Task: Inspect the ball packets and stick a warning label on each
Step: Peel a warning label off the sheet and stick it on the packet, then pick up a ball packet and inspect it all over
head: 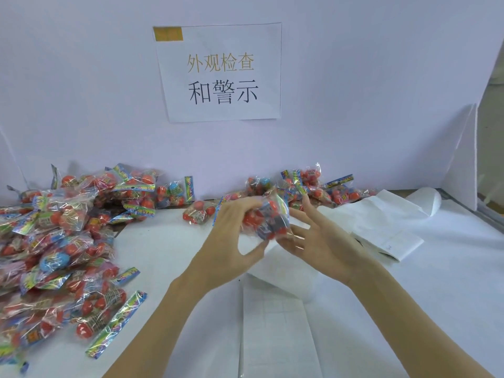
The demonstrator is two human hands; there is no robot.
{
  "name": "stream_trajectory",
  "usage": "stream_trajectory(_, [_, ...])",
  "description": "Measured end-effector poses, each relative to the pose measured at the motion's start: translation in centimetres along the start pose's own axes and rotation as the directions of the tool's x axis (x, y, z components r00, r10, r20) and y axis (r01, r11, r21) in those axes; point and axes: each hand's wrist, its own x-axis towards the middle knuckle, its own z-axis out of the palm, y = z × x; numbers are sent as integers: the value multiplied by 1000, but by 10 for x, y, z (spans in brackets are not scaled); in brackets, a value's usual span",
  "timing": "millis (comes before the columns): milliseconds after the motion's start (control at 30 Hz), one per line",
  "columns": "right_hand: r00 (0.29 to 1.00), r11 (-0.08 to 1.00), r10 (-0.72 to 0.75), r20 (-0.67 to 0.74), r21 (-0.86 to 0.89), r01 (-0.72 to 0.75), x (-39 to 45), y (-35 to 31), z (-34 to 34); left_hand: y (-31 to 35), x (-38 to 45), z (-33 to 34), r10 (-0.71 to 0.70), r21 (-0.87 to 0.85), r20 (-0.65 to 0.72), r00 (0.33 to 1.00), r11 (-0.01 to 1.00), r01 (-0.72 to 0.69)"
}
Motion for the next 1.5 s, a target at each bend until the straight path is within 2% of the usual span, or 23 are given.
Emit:
stream_trajectory(67, [998,984,-54,-15,-170,51,-1,1,2,2,0,4,56,1,88,995,998,-56])
stream_trajectory(100, [994,967,-104,-39,-240,91,-2,2,3,2,0,5,40,-24,118,992,999,-37])
stream_trajectory(167, [977,932,-195,-83,-327,158,-1,5,3,2,-2,5,-91,-121,161,983,986,111])
stream_trajectory(200, [970,920,-224,-93,-348,179,0,6,2,3,-3,4,-192,-198,178,965,954,226])
stream_trajectory(267, [966,917,-240,-91,-347,195,1,9,2,6,-1,3,-393,-412,184,901,801,434])
stream_trajectory(333, [970,920,-227,-90,-346,183,2,10,2,6,3,4,-521,-537,137,843,676,505])
stream_trajectory(400, [947,875,-292,-132,-438,209,5,12,4,6,4,6,-570,-576,89,817,640,509])
stream_trajectory(433, [907,791,-390,-156,-562,243,6,13,4,6,5,7,-586,-607,92,805,608,512])
stream_trajectory(467, [843,649,-518,-146,-709,276,7,14,3,7,5,7,-603,-646,111,790,560,519])
stream_trajectory(533, [709,355,-704,-38,-884,305,8,18,2,9,6,8,-620,-727,180,764,439,528])
stream_trajectory(567, [661,279,-750,-4,-909,311,7,20,4,10,6,8,-621,-758,216,753,379,530])
stream_trajectory(633, [613,227,-790,4,-927,299,9,24,4,13,6,8,-617,-789,238,750,327,520])
stream_trajectory(667, [623,252,-782,-17,-923,290,10,25,5,13,6,9,-622,-787,207,755,352,506])
stream_trajectory(733, [722,419,-685,-101,-865,277,10,25,6,13,6,9,-644,-790,116,756,402,463])
stream_trajectory(800, [857,625,-491,-159,-749,219,9,23,9,12,6,8,-681,-818,79,728,373,437])
stream_trajectory(867, [901,706,-406,-152,-679,204,9,24,10,11,6,7,-683,-817,96,724,361,449])
stream_trajectory(967, [857,729,-481,-184,-628,274,10,25,8,10,6,5,-586,-780,193,787,394,485])
stream_trajectory(1100, [832,744,-519,-197,-583,326,10,20,4,4,3,3,-572,-777,276,773,341,530])
stream_trajectory(1233, [853,765,-489,-184,-561,317,8,20,7,2,2,-3,-558,-754,269,785,385,532])
stream_trajectory(1333, [861,778,-474,-185,-545,312,8,15,6,-2,4,-8,-529,-742,359,769,339,579])
stream_trajectory(1500, [870,732,-467,-159,-621,280,7,14,5,1,5,-15,-420,-649,489,765,410,641])
